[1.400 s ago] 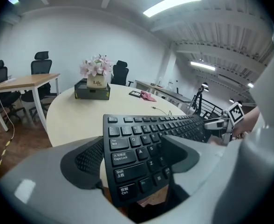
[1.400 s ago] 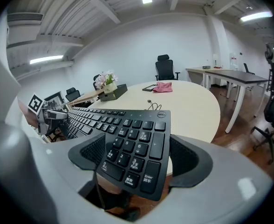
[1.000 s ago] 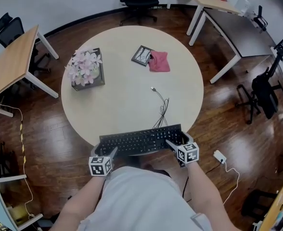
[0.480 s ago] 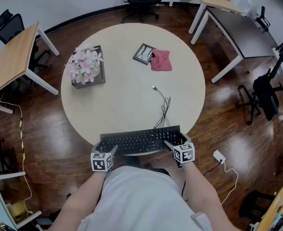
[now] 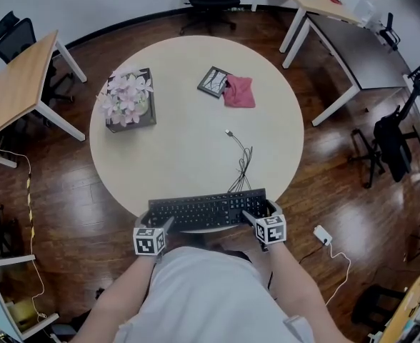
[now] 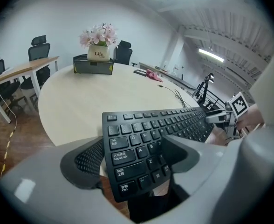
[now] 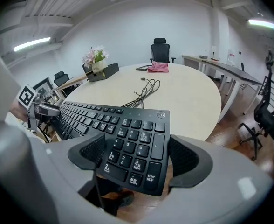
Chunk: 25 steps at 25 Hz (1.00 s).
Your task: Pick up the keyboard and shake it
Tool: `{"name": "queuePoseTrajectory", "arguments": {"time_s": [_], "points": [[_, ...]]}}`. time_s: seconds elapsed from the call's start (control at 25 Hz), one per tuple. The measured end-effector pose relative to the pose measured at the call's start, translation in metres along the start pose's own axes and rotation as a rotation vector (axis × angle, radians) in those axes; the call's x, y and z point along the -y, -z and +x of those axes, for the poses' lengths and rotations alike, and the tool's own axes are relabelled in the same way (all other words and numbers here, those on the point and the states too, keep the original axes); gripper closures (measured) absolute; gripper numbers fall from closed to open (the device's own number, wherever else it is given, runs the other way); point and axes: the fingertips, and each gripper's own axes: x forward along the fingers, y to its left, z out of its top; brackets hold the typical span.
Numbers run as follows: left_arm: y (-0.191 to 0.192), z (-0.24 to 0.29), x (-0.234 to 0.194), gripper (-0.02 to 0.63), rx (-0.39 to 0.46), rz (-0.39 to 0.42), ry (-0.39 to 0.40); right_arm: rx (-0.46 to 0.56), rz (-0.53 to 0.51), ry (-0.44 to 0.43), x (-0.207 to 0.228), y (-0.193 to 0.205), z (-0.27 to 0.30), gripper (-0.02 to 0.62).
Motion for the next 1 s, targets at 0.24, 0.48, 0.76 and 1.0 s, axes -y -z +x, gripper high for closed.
{"name": "queuePoseTrajectory", "arguments": {"time_s": [0.24, 0.48, 0.76, 1.0], "points": [[-0.002, 0.001, -0.002, 0.229, 0.005, -0.01, 0.008, 0.013, -0.028, 0.018, -0.003, -0.008, -0.004, 0.164], [-0.019, -0.019, -0.005, 0.247, 0.085, -0.01, -0.034, 0.114, -0.059, 0.062, 0.002, -0.022, -0.032, 0.242], [-0.071, -0.065, 0.042, 0.304, 0.262, 0.043, 0.058, 0.274, -0.09, 0.017, -0.022, -0.049, -0.084, 0.411], [-0.103, -0.098, 0.113, 0.464, 0.386, 0.12, 0.231, 0.412, -0.125, -0.106, -0.066, -0.084, -0.125, 0.554]]}}
